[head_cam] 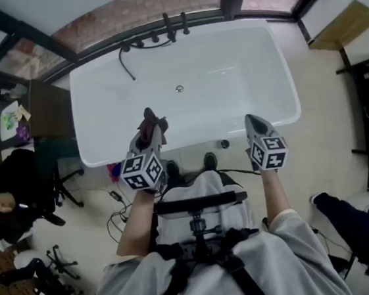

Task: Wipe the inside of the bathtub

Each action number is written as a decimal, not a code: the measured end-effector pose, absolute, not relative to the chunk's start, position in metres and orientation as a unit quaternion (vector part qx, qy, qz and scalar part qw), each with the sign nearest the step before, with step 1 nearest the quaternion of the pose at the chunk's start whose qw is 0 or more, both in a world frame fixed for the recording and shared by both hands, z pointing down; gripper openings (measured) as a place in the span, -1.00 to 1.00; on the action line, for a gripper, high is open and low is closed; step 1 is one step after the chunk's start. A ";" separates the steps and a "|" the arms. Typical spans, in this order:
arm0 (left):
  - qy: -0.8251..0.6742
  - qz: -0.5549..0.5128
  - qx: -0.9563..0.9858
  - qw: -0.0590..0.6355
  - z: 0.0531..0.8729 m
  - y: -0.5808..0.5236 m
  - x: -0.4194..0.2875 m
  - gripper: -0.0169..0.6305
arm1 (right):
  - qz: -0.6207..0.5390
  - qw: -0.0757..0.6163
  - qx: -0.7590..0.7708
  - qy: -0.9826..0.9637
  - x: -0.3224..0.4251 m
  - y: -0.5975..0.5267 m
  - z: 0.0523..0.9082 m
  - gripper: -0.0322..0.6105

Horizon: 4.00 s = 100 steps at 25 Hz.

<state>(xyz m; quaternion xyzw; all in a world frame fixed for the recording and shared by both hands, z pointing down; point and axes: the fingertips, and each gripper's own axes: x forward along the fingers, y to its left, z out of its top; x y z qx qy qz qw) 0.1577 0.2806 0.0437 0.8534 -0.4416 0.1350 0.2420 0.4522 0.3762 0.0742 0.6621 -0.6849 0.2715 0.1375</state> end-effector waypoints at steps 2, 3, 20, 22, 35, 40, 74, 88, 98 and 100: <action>-0.469 0.137 0.838 0.242 0.049 0.273 0.124 -0.68 | 0.264 0.148 0.627 -0.718 0.412 0.345 0.076 -0.87; -0.483 0.137 0.830 0.242 0.052 0.269 0.107 -0.68 | 0.260 0.153 0.609 -0.734 0.392 0.329 0.076 -0.87; -0.671 0.101 0.676 0.288 0.105 0.322 -0.165 -0.68 | 0.195 0.230 0.293 -0.907 0.013 0.255 0.095 -0.87; -0.667 0.104 0.677 0.295 0.104 0.317 -0.181 -0.68 | 0.201 0.229 0.289 -0.907 -0.010 0.256 0.089 -0.87; -0.606 0.160 0.718 0.303 0.134 0.266 -0.263 -0.68 | 0.225 0.239 0.305 -0.894 -0.119 0.236 0.117 -0.87; -0.590 0.177 0.722 0.315 0.152 0.249 -0.268 -0.68 | 0.228 0.248 0.298 -0.893 -0.137 0.228 0.127 -0.87; -0.484 0.455 0.714 0.221 0.346 0.091 -0.322 -0.68 | 0.350 0.214 0.294 -0.863 -0.197 0.105 0.294 -0.87; -0.151 0.657 0.738 -0.026 0.461 0.068 -0.328 -0.68 | 0.380 0.235 0.302 -0.842 -0.223 0.070 0.392 -0.87; 0.059 0.709 0.699 -0.067 0.507 0.066 -0.321 -0.69 | 0.401 0.232 0.297 -0.835 -0.220 0.062 0.425 -0.87; 0.087 0.716 0.691 -0.053 0.518 0.069 -0.324 -0.69 | 0.404 0.234 0.297 -0.833 -0.219 0.063 0.432 -0.87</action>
